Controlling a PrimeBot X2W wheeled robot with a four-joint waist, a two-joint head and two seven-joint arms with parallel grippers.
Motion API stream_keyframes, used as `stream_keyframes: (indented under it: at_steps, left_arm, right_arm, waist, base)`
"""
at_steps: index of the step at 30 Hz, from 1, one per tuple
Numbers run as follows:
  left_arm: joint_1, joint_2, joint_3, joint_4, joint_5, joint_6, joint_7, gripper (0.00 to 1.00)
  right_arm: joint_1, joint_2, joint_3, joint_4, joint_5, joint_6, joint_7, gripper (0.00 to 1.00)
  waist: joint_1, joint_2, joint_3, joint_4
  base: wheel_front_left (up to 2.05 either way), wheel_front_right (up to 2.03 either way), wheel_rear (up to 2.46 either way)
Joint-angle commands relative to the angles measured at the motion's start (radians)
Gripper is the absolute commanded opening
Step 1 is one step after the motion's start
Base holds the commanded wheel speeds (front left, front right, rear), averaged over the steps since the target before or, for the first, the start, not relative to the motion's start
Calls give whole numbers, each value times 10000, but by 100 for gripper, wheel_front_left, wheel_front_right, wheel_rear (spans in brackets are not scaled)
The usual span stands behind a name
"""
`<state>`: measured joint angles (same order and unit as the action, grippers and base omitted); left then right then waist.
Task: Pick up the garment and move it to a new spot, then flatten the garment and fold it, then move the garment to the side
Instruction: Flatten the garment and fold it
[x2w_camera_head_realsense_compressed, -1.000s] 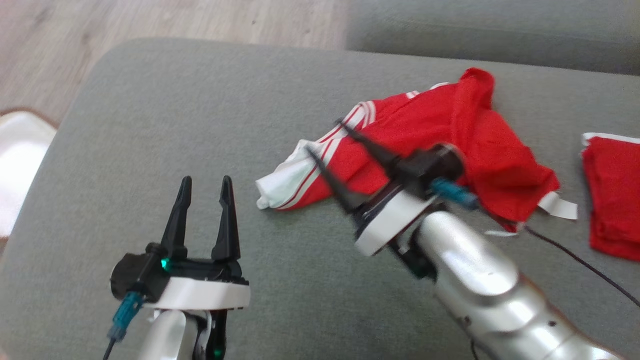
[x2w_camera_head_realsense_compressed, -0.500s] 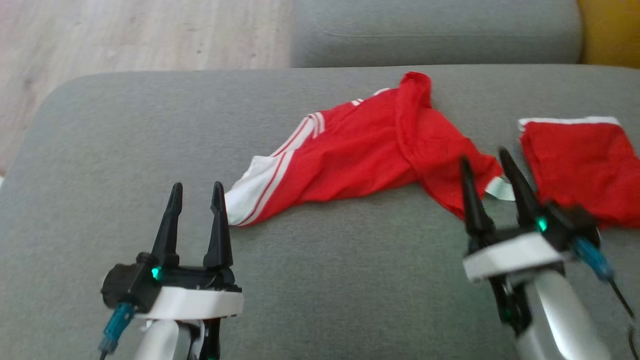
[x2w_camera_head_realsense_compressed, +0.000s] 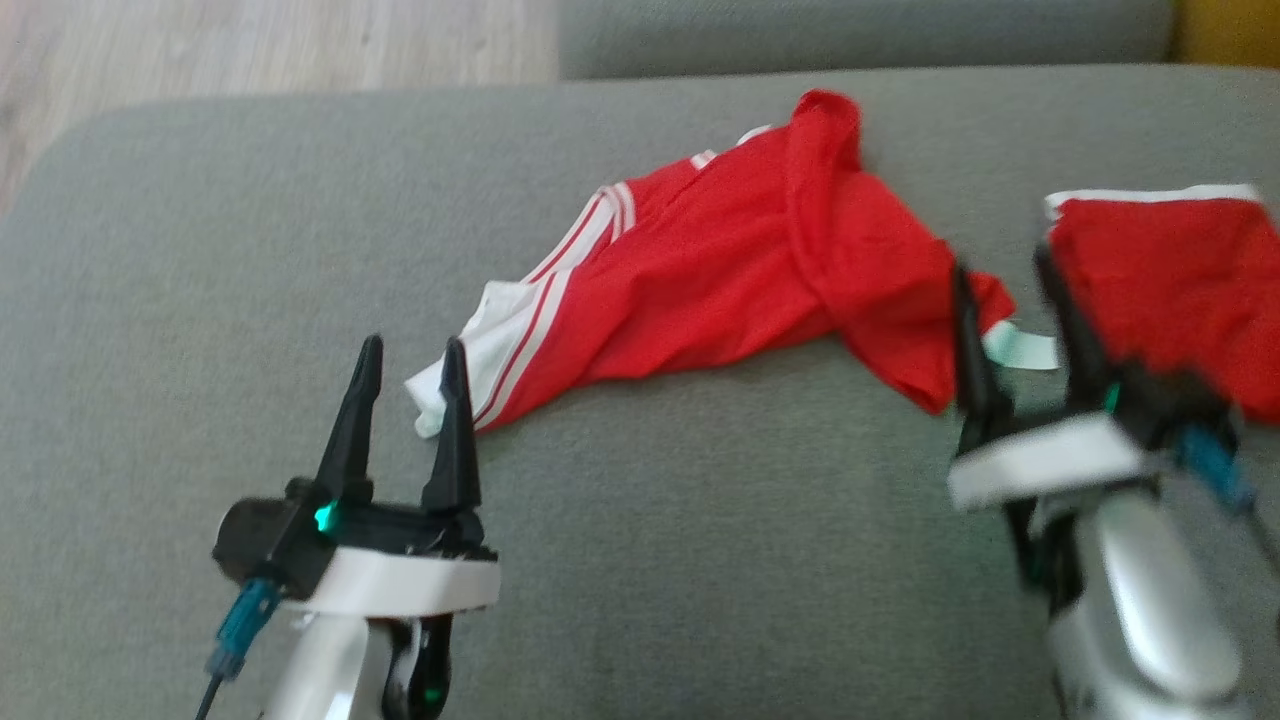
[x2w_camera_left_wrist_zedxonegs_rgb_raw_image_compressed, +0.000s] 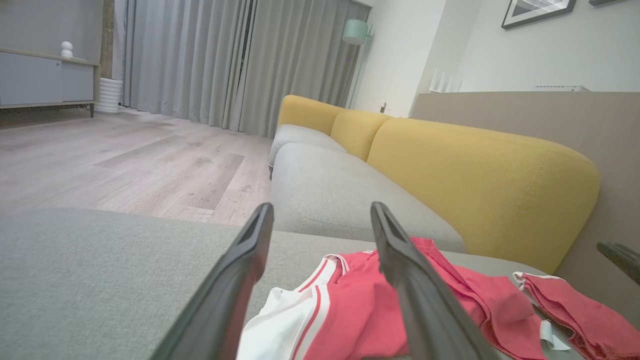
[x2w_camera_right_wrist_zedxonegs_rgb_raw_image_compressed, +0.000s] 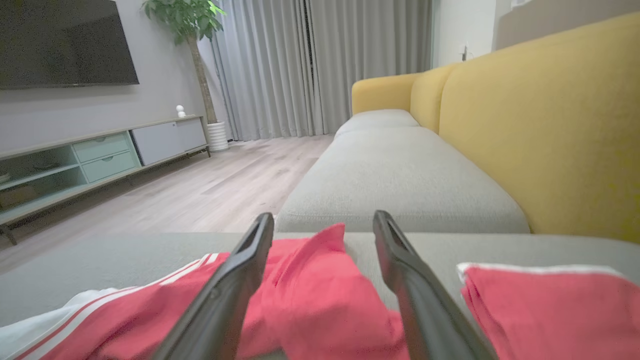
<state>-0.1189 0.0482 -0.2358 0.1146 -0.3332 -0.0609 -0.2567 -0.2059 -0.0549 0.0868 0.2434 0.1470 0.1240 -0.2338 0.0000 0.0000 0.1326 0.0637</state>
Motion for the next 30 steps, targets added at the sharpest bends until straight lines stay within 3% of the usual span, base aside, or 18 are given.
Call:
stream_keyframes:
  at_steps: [1,7,15,21,30]
  left_arm:
    - [-550,20,168,-330,46,16,-51,100]
    - [-1014,20,-227,-249,-177,41,-51,100]
    - [-1578,20,-922,-166,-521,95,-51,100]
    - [-1839,20,-1341,-179,-792,217,-51,100]
    - [-1953,20,-1547,-218,-951,345,-51,100]
  right_arm:
    - [-1092,47,-21,-203,-280,67,305,100]
    - [-3629,-75,-1079,1186,-1168,67,2272,100]
    - [-6748,-730,-2682,4689,-1771,67,4775,100]
    - [-8108,-1221,-3728,6598,-2236,67,5464,100]
    - [-8876,-1437,-4434,8064,-2919,67,5606,100]
  waist:
    - [0,0,456,381]
    - [0,0,1430,1177]
    - [0,0,2318,2313]
    - [0,0,2661,2975]
    - [0,0,2868,3250]
  base:
    - [0,0,0]
    - [0,0,0]
    - [0,0,0]
    - [0,0,0]
    - [0,0,0]
